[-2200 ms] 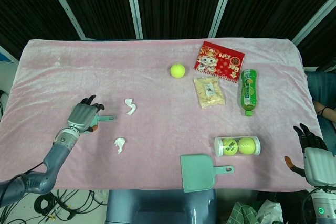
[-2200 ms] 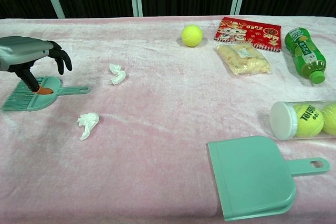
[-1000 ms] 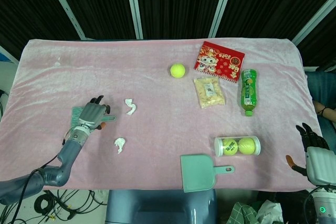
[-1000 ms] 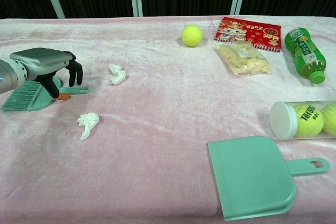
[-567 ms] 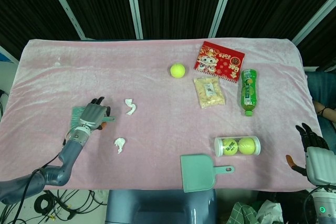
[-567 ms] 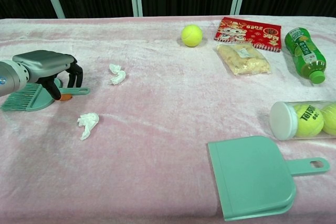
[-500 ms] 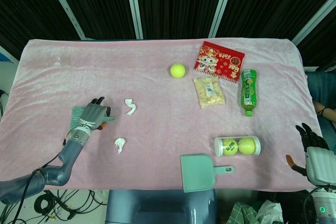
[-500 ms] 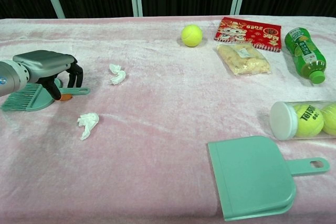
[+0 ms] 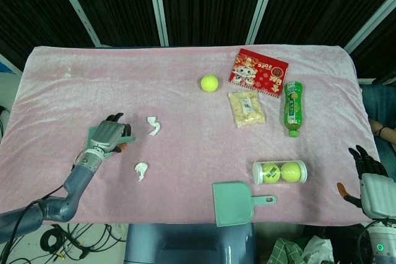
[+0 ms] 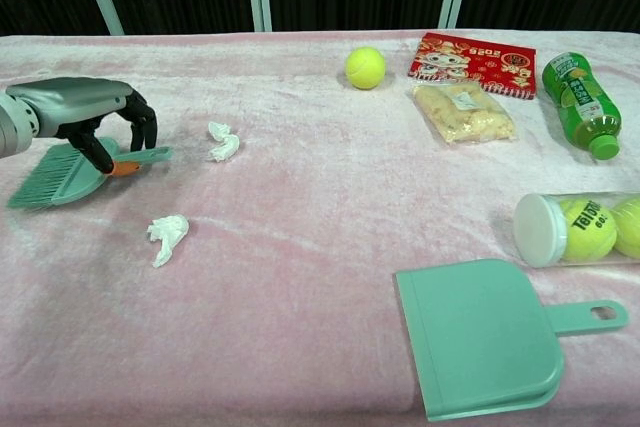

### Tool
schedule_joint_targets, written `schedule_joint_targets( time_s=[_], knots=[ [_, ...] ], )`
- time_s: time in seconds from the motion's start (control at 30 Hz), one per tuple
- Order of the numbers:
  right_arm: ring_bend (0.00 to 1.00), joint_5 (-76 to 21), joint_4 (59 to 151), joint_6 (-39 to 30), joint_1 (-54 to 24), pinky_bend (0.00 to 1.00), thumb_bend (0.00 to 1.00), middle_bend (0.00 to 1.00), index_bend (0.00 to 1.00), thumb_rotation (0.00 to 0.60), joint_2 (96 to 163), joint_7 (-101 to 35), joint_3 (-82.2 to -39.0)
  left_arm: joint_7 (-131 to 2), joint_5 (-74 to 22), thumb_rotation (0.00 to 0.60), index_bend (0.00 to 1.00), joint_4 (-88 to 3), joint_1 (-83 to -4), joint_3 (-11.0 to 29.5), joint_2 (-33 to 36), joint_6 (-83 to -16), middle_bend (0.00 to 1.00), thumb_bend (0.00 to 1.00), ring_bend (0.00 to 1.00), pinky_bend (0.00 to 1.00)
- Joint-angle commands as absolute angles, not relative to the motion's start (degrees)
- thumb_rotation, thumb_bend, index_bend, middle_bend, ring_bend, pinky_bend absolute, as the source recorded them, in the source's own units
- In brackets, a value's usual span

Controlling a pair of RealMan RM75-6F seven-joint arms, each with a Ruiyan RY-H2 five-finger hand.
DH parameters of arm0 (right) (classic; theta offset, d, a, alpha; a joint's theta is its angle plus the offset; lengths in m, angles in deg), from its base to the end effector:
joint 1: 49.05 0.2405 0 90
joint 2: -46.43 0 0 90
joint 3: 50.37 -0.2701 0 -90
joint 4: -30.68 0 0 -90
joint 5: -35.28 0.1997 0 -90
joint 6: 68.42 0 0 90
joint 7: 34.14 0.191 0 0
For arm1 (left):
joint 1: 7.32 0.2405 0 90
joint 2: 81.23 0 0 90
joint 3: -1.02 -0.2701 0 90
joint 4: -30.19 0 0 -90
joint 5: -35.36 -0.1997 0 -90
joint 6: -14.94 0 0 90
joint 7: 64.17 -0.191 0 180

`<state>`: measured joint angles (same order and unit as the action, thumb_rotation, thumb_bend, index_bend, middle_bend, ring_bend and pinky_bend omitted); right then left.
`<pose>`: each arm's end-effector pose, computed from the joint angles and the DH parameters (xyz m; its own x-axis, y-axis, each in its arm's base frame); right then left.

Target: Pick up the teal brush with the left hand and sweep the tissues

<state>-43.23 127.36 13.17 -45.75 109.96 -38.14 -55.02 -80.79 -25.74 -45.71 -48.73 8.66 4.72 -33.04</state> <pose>-0.3350 -0.2229 0.1736 0.3791 -0.0548 0.9237 -0.9143 0.1320 0.3830 -0.2185 0.4103 -0.0112 0.5252 0.3366 0.7816 0.8482 -0.2808 -0.4490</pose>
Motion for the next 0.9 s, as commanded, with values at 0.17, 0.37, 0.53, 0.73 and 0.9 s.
schedule_joint_targets(
  time_s=[0.17, 0.37, 0.53, 0.73, 0.9],
  knots=[
    [0.15, -43.28, 127.45, 13.28, -45.79, 0.18, 0.22, 0.06, 0.13, 0.6, 110.06, -38.57, -54.95, -71.13, -32.51, 0.6, 0.49, -58.65, -45.58, 7.57, -5.19, -33.93, 0.51, 0.38, 0.06, 0.11],
    [0.15, -43.35, 127.53, 13.37, -45.82, 0.18, 0.22, 0.06, 0.13, 0.6, 110.07, -38.74, -54.92, -74.89, -31.45, 0.6, 0.51, -65.36, -44.3, 6.3, -7.43, -36.45, 0.53, 0.38, 0.07, 0.09],
    [0.15, -43.38, 127.52, 13.3, -45.8, 0.18, 0.22, 0.06, 0.13, 0.6, 110.03, -38.55, -54.92, -76.58, -31.11, 0.6, 0.51, -67.7, -42.95, 5.27, -5.91, -39.07, 0.53, 0.38, 0.08, 0.09],
    [0.15, -43.31, 127.54, 13.23, -45.79, 0.18, 0.22, 0.06, 0.13, 0.6, 109.99, -38.5, -54.94, -76.07, -33.15, 0.6, 0.51, -67.35, -41.89, 4.06, -2.31, -40.78, 0.53, 0.38, 0.08, 0.07],
    [0.15, -43.26, 127.58, 13.3, -45.84, 0.18, 0.22, 0.06, 0.13, 0.6, 109.96, -38.48, -54.95, -73.15, -33.3, 0.6, 0.51, -65.54, -41.59, 5.2, 0.39, -41.5, 0.53, 0.38, 0.08, 0.06]
  ],
)
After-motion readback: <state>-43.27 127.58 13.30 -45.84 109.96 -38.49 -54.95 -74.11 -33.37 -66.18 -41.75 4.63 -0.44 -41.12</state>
